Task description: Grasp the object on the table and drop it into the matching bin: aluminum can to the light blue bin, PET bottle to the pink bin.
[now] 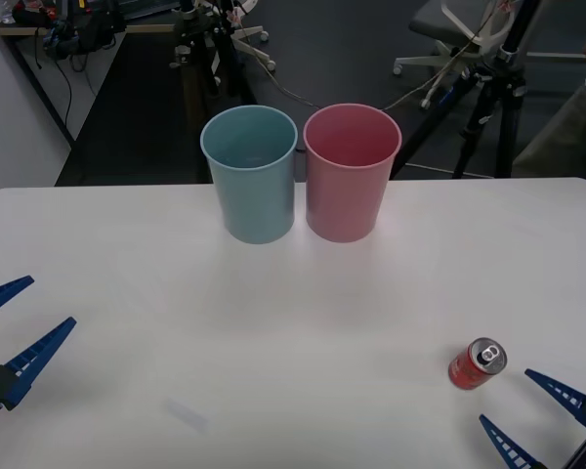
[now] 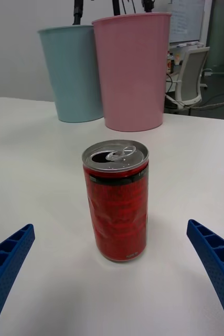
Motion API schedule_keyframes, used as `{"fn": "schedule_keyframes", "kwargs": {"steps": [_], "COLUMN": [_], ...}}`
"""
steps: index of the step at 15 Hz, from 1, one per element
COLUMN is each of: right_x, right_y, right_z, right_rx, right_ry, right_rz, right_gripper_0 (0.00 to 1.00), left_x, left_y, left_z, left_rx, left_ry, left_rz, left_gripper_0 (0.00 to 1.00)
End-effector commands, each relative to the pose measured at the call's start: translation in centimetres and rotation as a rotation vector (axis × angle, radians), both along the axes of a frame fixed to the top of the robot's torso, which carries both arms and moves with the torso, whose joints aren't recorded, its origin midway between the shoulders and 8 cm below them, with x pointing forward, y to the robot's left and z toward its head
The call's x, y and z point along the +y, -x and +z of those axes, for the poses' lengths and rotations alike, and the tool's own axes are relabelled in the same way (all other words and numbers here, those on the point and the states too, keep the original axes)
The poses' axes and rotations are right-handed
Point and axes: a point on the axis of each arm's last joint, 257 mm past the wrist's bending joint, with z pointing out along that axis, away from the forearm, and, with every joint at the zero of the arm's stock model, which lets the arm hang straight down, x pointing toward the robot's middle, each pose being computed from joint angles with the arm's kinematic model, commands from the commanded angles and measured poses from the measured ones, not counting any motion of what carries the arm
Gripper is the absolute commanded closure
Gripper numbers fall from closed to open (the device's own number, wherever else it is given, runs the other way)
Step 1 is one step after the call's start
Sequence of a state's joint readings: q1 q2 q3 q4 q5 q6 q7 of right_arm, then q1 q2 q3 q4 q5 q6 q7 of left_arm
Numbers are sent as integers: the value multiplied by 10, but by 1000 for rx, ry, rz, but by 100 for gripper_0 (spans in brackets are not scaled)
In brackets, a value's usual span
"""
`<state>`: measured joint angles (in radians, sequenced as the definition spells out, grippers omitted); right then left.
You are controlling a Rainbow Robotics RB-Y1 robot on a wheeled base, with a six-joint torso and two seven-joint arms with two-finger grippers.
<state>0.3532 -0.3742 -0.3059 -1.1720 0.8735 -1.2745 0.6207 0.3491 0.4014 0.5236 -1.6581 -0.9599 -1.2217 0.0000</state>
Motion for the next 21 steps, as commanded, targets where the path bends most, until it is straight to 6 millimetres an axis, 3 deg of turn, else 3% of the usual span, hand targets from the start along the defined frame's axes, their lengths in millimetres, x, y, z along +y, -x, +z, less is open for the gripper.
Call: {"fn": "schedule_keyframes", "kwargs": {"steps": [1,15,21], "right_x": [3,41,46], "right_y": [-13,-65,-70], "right_z": [-1,-6,-5], "right_rx": [-10,-38,-40], "right_ry": [3,41,38], "right_rz": [-26,-34,-29], "right_gripper_0": [0,0,0], "left_x": [0,0,0], "left_y": [0,0,0], "left_z": [0,0,0], "left_rx": [0,0,0], "left_ry": [0,0,0], "left_rz": [0,0,0], "left_gripper_0": [0,0,0]}}
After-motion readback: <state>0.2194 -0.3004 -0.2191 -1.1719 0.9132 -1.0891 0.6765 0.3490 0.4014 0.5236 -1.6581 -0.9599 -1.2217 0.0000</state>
